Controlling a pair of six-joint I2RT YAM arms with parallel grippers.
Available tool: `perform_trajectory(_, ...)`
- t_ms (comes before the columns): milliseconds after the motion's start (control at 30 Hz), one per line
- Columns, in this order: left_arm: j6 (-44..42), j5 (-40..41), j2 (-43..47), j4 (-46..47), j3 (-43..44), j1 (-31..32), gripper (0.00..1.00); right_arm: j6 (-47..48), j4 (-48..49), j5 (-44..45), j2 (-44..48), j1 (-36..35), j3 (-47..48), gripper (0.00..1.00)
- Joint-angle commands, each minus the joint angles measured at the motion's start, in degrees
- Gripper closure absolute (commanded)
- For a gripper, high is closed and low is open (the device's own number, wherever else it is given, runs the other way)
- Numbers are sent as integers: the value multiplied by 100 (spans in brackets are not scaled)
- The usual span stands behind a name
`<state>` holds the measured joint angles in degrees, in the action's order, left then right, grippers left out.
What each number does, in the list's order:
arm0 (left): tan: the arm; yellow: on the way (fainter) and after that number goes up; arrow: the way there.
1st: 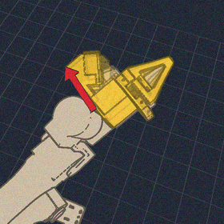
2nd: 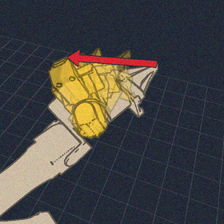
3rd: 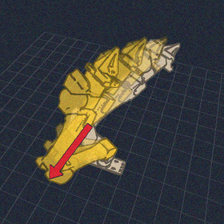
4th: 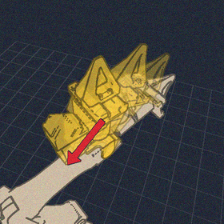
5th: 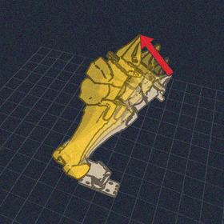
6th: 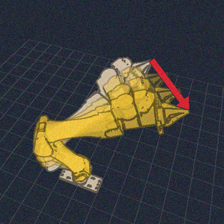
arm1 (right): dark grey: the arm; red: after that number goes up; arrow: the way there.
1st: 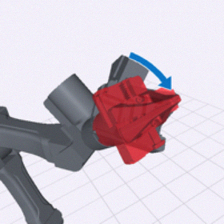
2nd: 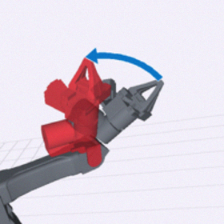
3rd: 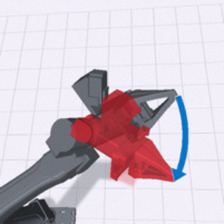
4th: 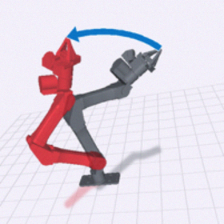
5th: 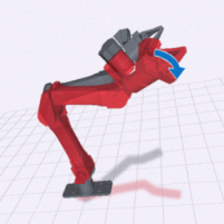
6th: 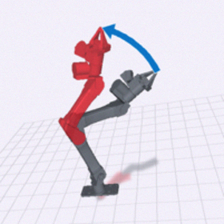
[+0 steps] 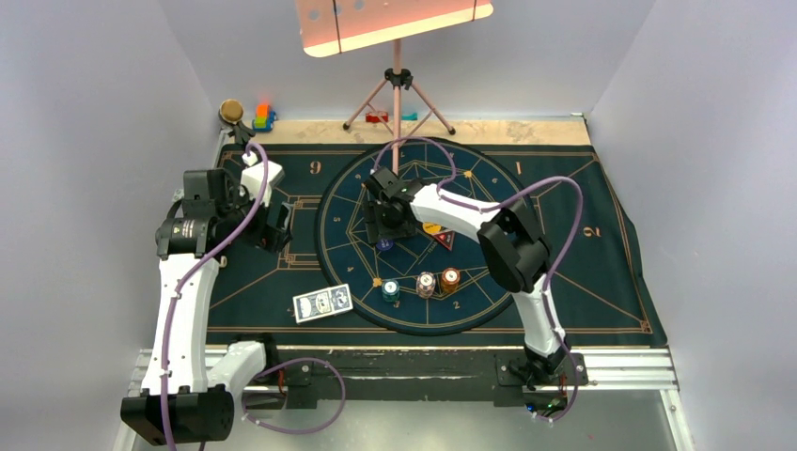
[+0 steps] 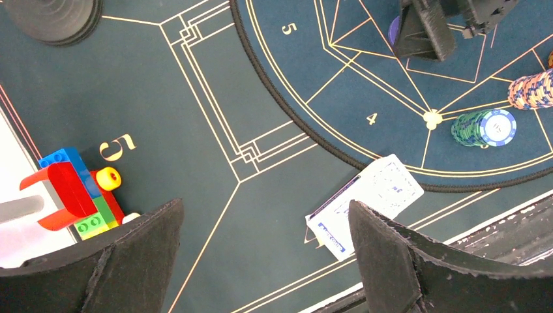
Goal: Distribute texas hold em gaming equipment
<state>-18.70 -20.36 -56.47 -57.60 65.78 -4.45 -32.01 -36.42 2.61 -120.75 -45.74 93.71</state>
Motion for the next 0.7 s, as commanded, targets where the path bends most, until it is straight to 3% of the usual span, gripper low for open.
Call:
perform_trajectory(0,-82,-83,4,-30,221,-38,0,-55,7,-231,-314,-126,299,29)
perform_trajectory(400,-77,-18,49,-88,313,-36,0,-161,-86,-615,-730,-432,785,44)
perform_trajectory(667,-102,116,113,-71,313,-34,0,-420,-197,-1023,-1310,-856,1769,46)
